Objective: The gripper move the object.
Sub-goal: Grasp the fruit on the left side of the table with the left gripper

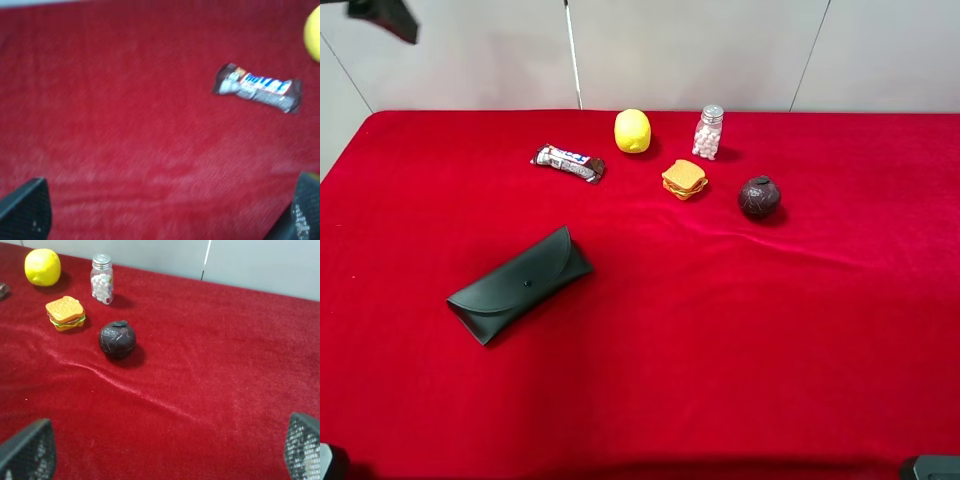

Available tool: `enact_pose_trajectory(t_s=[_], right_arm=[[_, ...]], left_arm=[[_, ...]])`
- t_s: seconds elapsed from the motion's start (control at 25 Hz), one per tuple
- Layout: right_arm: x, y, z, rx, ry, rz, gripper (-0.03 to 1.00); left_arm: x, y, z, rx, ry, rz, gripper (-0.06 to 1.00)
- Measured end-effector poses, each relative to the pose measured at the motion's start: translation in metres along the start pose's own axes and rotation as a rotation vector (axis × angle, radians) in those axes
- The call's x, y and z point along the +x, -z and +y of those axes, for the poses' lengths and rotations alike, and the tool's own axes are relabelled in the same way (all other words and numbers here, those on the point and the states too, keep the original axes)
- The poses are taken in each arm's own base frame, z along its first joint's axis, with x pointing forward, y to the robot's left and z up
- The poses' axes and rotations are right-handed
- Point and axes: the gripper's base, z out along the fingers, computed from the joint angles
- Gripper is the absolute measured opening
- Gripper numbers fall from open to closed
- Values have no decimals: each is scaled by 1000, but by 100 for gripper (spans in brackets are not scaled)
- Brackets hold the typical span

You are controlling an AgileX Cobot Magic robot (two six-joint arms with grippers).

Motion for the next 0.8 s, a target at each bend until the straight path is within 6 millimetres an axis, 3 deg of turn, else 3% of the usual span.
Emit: enact_pose_trajectory(t_s=[0.44,0.8], right_arm=[[0,0,0,0,0,0,69],[0,0,0,0,0,0,69]], left_arm=[[-33,-47,-52,95,-96,13,95],[-48,-88,-98,158,-165,30,95]])
